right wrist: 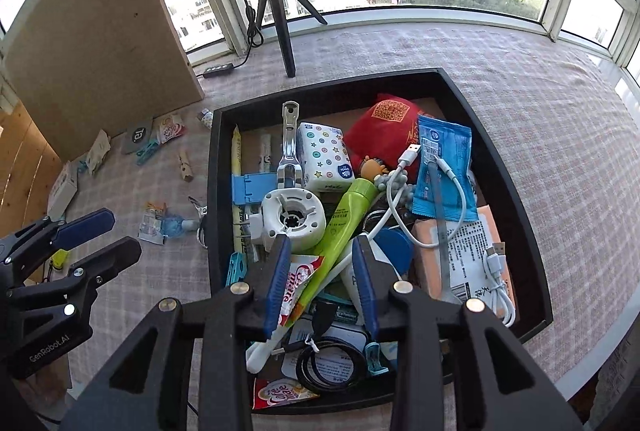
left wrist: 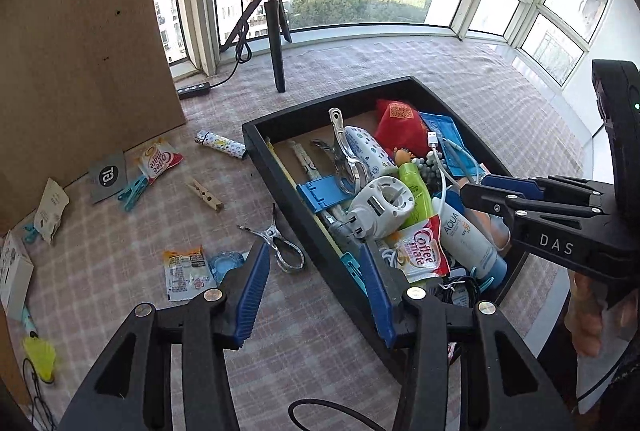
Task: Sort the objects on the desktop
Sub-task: 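Move both tools back over the table toward the metal clip and packet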
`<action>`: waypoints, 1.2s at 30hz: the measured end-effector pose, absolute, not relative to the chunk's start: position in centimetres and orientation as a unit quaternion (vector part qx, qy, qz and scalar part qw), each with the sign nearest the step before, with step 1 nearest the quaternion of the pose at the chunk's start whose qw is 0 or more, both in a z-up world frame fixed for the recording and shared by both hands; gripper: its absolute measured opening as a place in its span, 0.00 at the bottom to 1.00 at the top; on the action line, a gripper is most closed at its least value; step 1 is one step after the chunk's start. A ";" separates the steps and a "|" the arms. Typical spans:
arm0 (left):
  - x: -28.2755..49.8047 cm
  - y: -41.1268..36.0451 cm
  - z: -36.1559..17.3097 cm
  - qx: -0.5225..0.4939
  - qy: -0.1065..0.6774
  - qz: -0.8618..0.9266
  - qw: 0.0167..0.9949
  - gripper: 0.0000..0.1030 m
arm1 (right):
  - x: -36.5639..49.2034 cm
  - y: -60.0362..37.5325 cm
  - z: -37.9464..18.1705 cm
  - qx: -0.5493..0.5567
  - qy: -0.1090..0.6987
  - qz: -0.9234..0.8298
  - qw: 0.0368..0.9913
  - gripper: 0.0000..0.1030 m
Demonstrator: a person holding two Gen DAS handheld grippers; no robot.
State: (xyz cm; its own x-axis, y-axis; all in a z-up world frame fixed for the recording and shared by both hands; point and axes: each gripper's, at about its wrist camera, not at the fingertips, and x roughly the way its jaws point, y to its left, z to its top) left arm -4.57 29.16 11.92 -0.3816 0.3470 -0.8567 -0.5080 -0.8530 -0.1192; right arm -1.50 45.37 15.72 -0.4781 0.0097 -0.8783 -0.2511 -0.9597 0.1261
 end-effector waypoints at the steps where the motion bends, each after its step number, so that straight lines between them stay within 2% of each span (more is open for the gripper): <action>1: -4.9 28.3 11.8 -0.494 0.079 0.829 0.249 0.42 | -1.6 44.9 15.7 -0.506 0.118 0.852 0.070 0.31; 6: -6.9 23.2 10.5 -0.508 0.061 0.836 0.199 0.42 | -2.4 41.8 14.9 -0.516 0.104 0.849 0.037 0.31; 11: -8.4 18.7 8.4 -0.531 0.040 0.831 0.160 0.42 | -3.5 38.1 13.7 -0.529 0.083 0.844 -0.006 0.41; 13: -8.7 17.4 7.4 -0.541 0.031 0.827 0.150 0.42 | -4.0 36.5 13.5 -0.534 0.069 0.843 -0.021 0.49; 15: -8.9 16.4 6.4 -0.550 0.025 0.822 0.144 0.42 | -4.5 35.2 13.2 -0.537 0.057 0.841 -0.033 0.52; 24: -9.5 15.9 2.9 -0.579 0.028 0.801 0.150 0.42 | -7.4 31.8 10.6 -0.560 0.059 0.823 -0.071 0.51; 27: -10.0 16.5 2.3 -0.581 0.030 0.797 0.164 0.45 | -8.4 31.3 9.6 -0.570 0.046 0.817 -0.073 0.51; 31: -10.9 17.9 1.5 -0.578 0.061 0.792 0.188 0.58 | -9.6 31.5 8.5 -0.582 0.042 0.808 -0.080 0.51; 36: -11.3 19.6 0.1 -0.574 0.110 0.783 0.211 0.65 | -10.3 31.8 7.2 -0.592 0.039 0.801 -0.084 0.49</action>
